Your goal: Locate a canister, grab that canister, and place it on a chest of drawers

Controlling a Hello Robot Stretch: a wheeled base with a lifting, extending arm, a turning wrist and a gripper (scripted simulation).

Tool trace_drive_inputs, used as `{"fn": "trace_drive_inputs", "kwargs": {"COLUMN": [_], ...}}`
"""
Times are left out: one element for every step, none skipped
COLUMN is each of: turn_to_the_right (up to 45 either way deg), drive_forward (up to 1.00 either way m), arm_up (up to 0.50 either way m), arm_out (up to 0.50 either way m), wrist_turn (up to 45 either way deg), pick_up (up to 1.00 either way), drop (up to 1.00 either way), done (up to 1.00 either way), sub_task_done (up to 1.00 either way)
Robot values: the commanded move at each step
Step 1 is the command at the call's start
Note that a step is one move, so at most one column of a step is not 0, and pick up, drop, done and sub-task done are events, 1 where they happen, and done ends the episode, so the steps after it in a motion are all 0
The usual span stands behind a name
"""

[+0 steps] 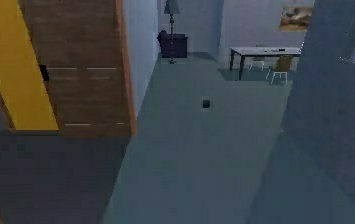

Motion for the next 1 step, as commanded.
{"fn": "trace_drive_inputs", "kwargs": {"turn_to_the_right": [-3.0], "drive_forward": [0.00], "arm_up": [0.00], "arm_out": [0.00], "wrist_turn": [0.0], "pick_up": [0.00], "drop": [0.00], "done": [0.00], "sub_task_done": [0.00]}}
